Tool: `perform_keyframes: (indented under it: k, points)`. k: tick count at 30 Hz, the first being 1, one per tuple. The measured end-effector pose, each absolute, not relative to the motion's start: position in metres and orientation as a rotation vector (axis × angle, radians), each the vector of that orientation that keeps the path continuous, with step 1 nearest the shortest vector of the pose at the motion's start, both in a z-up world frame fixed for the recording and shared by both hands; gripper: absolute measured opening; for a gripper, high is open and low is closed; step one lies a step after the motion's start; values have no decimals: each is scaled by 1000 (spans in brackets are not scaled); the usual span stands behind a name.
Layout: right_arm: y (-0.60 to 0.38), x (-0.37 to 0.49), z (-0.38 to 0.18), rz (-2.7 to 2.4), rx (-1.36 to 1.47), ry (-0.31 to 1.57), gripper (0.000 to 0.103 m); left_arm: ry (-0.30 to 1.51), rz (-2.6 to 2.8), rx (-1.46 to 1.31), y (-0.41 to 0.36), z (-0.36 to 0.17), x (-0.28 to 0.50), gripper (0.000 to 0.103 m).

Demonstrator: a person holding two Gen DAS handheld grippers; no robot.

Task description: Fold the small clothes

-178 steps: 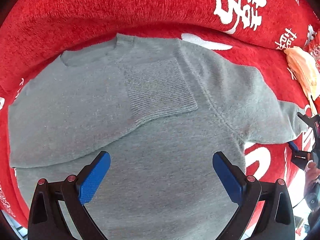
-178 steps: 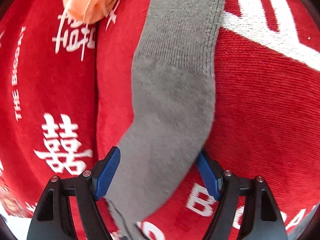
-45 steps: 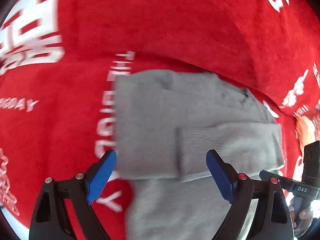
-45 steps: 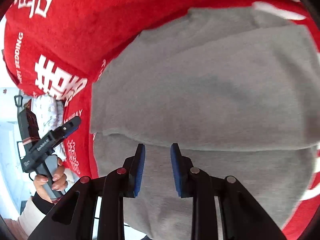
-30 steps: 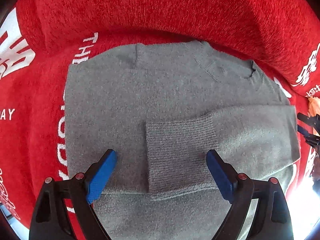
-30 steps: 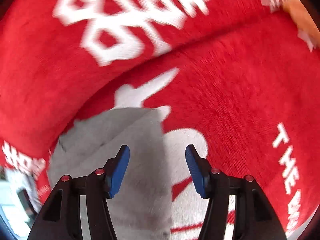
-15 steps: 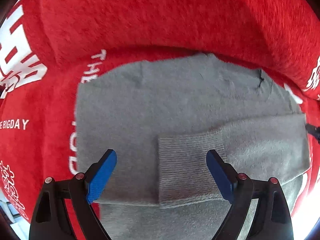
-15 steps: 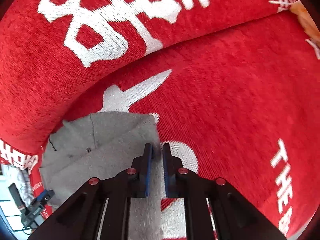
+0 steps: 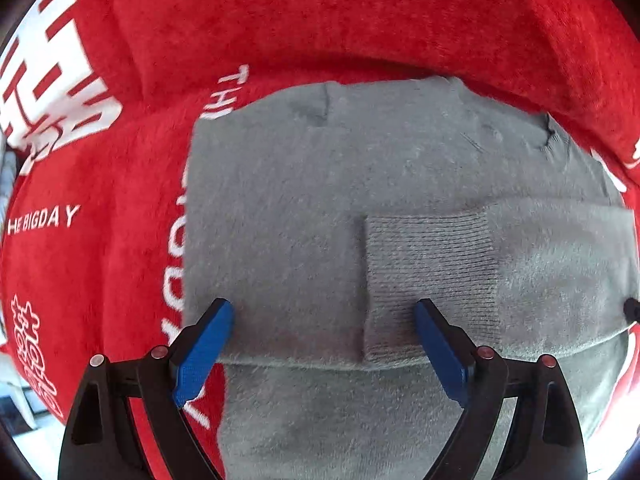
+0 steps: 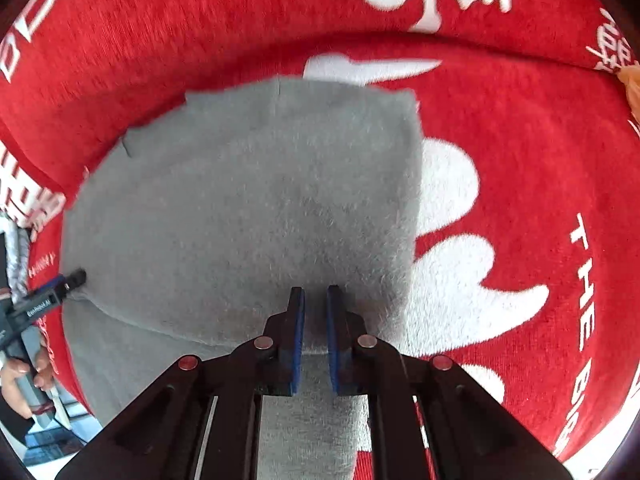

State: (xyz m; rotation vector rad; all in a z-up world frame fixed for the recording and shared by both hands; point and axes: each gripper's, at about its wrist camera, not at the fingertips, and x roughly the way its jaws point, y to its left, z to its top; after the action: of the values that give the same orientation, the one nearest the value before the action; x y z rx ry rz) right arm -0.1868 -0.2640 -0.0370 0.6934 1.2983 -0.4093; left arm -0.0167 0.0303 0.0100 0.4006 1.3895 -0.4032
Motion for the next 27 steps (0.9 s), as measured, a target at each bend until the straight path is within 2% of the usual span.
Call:
perform_keyframes:
  k: [9,24,25,27]
  points:
    - [-273,-209,-2,-460,760,1289,16,1391,-401,406,30,38,-42,92]
    - [-250,-197,1,-384,808,1314,18,1388,-410,411,18,57,-62,92]
    - [-250,-196,1,-378,811,1315,22,1396,-408,401,18,57,-63,92]
    - [-250,-196,0,-373,814,1318,38,1409,-403,387,19,57,-64,92]
